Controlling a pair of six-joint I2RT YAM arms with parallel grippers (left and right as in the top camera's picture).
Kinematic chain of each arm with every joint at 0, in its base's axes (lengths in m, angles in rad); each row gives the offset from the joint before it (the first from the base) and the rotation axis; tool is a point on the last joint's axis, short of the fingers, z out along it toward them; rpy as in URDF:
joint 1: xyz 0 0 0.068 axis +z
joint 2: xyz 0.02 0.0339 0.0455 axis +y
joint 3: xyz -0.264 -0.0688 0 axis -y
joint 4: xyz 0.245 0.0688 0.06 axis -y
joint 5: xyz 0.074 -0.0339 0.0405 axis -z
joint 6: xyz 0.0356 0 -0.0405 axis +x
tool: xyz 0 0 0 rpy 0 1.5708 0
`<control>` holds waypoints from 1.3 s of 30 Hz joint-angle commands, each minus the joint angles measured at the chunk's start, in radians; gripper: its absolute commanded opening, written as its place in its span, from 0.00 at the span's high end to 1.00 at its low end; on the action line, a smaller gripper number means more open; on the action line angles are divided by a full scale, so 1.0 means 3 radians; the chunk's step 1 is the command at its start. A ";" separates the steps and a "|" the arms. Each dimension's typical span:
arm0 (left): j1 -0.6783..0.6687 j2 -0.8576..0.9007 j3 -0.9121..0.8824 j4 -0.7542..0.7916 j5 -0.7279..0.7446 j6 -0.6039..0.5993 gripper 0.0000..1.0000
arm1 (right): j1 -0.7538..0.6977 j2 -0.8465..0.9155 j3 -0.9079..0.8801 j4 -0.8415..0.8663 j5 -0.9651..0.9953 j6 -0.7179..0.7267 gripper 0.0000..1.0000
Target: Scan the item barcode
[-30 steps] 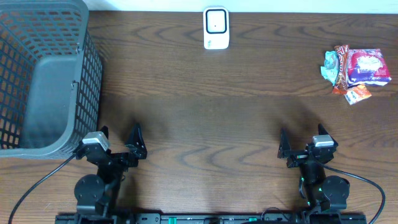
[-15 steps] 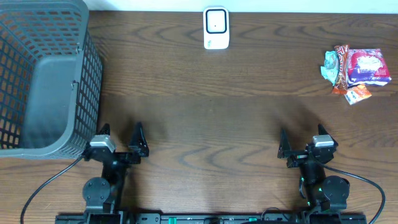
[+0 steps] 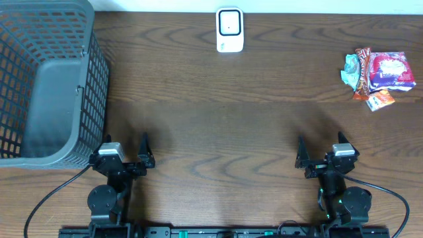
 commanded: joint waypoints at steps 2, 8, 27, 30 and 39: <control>0.0014 -0.0029 -0.0032 -0.0163 -0.0047 0.0238 0.02 | -0.0022 -0.0020 -0.0014 -0.0004 0.0014 -0.0034 0.01; 0.0014 -0.0029 -0.0032 -0.0173 -0.0067 0.0271 0.02 | -0.0022 -0.0020 -0.0014 -0.0003 0.0014 -0.0034 0.01; 0.0014 -0.0029 -0.0032 -0.0177 -0.0075 0.0492 0.02 | -0.0022 -0.0020 -0.0014 -0.0004 0.0014 -0.0034 0.01; 0.0013 -0.0029 -0.0032 -0.0177 -0.0066 0.0482 0.02 | -0.0022 -0.0020 -0.0014 -0.0004 0.0014 -0.0034 0.01; 0.0013 -0.0029 -0.0032 -0.0175 -0.0066 0.0479 0.02 | -0.0022 -0.0020 -0.0014 -0.0004 0.0014 -0.0034 0.01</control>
